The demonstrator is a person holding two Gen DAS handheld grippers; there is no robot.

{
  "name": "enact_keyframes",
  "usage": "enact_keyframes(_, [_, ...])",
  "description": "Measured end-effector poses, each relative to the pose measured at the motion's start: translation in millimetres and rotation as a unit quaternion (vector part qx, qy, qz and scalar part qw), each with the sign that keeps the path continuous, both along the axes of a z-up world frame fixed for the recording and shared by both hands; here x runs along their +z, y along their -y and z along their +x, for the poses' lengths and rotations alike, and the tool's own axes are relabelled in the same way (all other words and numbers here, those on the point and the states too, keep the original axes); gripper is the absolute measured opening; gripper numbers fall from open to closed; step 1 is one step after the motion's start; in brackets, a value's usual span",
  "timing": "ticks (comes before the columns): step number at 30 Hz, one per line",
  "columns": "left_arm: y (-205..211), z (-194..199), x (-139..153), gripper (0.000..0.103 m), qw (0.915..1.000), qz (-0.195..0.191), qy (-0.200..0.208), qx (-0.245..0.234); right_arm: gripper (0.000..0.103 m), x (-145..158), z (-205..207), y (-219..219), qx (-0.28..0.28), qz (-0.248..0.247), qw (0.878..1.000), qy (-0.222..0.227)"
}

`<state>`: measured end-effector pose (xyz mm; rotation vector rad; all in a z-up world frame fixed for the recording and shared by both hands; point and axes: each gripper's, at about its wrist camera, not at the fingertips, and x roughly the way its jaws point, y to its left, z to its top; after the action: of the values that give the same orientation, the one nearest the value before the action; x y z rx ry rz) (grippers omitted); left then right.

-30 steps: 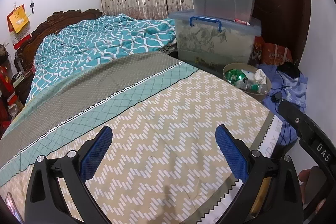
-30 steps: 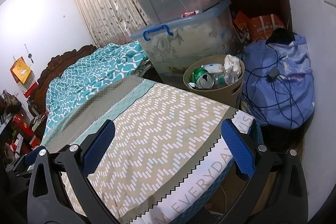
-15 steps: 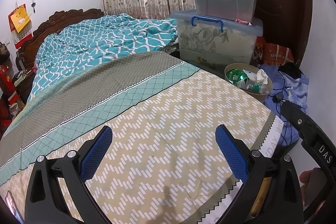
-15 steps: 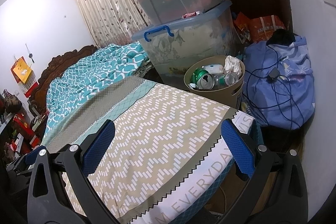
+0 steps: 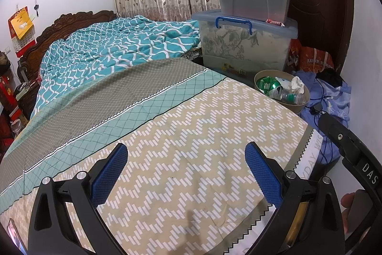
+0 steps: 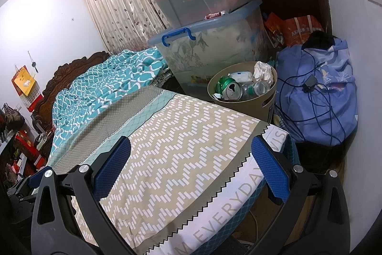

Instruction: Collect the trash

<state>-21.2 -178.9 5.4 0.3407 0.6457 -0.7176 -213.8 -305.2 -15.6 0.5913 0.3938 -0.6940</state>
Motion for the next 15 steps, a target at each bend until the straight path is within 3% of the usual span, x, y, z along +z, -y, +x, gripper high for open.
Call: enact_keyframes(15, [0.9, -0.8, -0.6, 0.095, 1.0000, 0.001, 0.001, -0.001, 0.100, -1.8, -0.1, 0.5, 0.001, 0.001, 1.000, -0.001])
